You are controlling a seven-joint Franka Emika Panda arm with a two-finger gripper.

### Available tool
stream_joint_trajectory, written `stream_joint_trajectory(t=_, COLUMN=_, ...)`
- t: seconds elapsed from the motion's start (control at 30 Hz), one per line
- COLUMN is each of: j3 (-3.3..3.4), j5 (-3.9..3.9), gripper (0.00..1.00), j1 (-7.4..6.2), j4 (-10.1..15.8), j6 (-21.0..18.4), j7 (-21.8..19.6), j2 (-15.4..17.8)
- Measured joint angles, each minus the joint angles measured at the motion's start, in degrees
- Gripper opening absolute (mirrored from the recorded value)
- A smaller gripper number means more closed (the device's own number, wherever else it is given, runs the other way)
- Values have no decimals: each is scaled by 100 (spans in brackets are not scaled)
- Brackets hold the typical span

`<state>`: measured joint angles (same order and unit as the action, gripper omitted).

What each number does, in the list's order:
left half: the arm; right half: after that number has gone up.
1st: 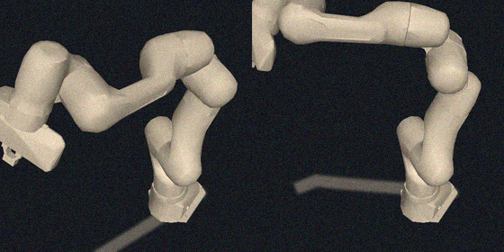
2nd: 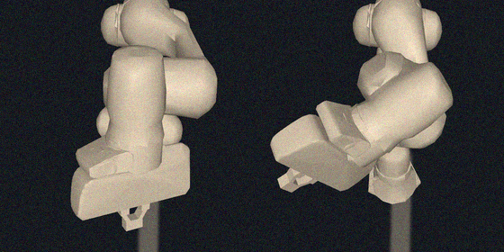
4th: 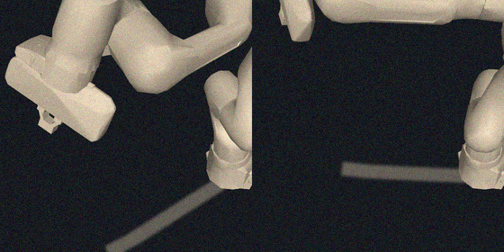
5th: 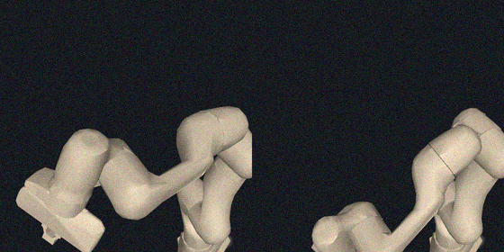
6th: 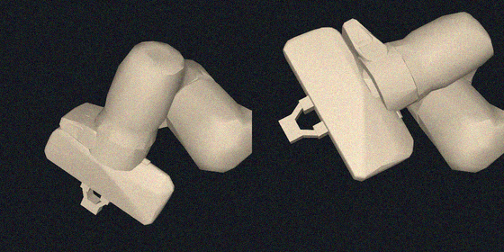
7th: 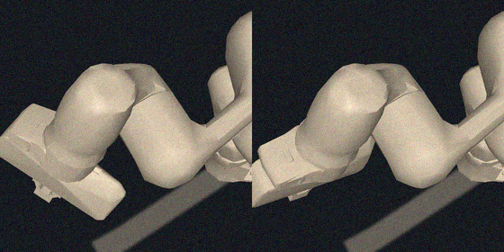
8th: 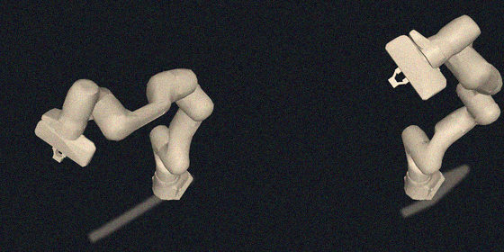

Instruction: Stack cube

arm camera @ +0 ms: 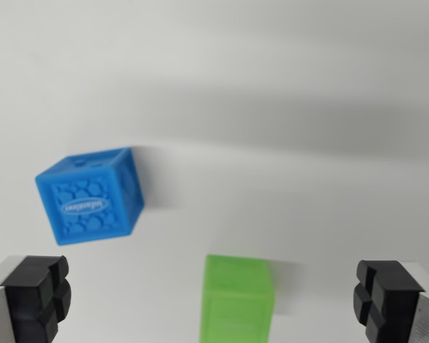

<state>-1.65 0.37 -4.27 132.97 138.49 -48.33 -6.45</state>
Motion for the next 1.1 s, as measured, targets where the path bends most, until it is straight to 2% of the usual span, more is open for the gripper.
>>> stream_joint_trajectory(t=0.53, j3=-203, j5=42, gripper=100, j1=-341, j4=471, j6=690, j7=-56, j2=-183)
stream_joint_trajectory(t=0.73, j3=-284, j5=87, gripper=100, j1=-507, j4=622, j6=995, j7=-111, j2=-323)
stream_joint_trajectory(t=0.97, j3=-348, j5=144, gripper=100, j1=-703, j4=741, j6=1306, j7=-192, j2=-503)
stream_joint_trajectory(t=1.1, j3=-333, j5=183, gripper=100, j1=-730, j4=743, j6=1526, j7=-220, j2=-717)
